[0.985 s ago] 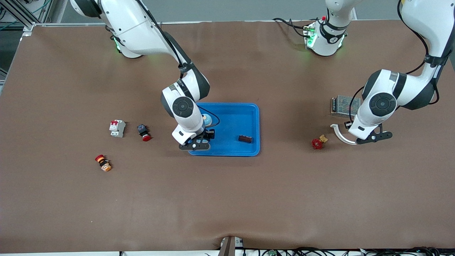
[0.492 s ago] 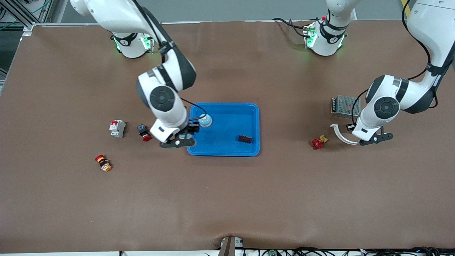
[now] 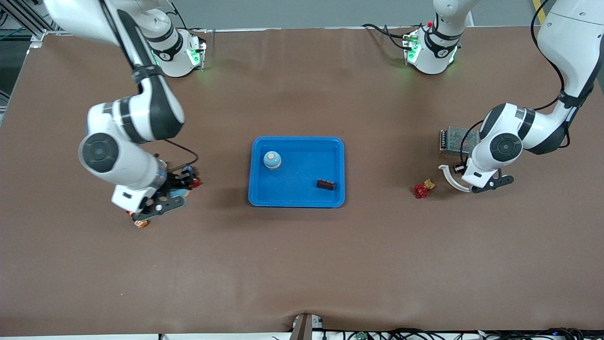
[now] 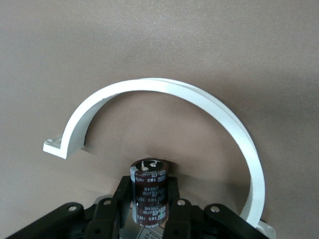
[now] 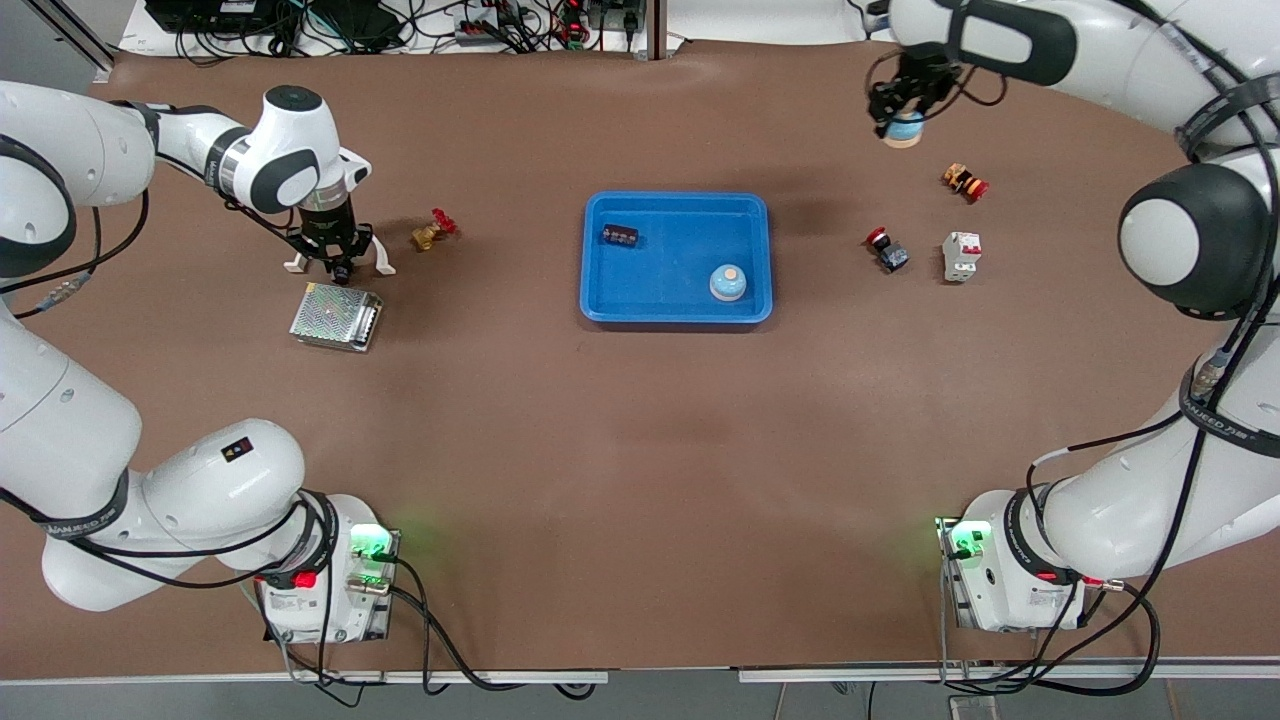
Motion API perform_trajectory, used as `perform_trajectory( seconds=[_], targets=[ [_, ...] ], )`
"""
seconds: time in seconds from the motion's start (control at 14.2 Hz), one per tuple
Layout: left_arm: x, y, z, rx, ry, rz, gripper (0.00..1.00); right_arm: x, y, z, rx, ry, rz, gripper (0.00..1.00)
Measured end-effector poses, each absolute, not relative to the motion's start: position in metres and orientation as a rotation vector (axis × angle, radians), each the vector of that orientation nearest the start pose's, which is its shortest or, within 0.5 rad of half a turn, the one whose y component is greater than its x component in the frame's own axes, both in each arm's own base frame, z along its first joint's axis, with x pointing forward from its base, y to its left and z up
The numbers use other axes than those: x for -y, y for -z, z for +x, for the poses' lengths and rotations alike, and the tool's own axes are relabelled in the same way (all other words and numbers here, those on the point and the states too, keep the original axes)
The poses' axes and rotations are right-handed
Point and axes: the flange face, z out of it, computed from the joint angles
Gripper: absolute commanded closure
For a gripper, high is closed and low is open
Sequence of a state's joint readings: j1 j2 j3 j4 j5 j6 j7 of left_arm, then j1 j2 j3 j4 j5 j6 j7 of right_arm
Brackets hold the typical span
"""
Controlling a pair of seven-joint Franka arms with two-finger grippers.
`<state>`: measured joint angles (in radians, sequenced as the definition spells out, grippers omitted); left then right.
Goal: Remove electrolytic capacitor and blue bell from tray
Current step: 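Lower the capacitor beside the white arch and open the left gripper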
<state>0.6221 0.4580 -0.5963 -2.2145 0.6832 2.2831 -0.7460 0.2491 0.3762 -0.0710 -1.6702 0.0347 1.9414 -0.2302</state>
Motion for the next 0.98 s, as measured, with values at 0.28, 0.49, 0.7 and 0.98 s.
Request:
perform_trajectory(
  seconds=[0.28, 0.49, 0.7, 0.98],
  targets=[
    [-0.015, -0.182, 0.519, 0.373, -0.227, -2.848, 0.0, -0.031, -0.376, 0.639, 0.804, -0.199, -2.993, 0.58],
    [-0.016, -0.183, 0.521, 0.377, -0.219, -2.848, 0.0, 0.052, -0.372, 0.63, 0.889, -0.226, -2.934, 0.58],
    [-0.019, -0.197, 0.533, 0.392, -0.185, -2.838, 0.0, 0.101, -0.353, 0.613, 0.914, -0.27, -2.887, 0.58],
    [0.006, -0.24, 0.56, 0.403, -0.154, -2.824, 0.0, 0.13, -0.328, 0.597, 0.969, -0.269, -2.852, 0.58]
  ],
)
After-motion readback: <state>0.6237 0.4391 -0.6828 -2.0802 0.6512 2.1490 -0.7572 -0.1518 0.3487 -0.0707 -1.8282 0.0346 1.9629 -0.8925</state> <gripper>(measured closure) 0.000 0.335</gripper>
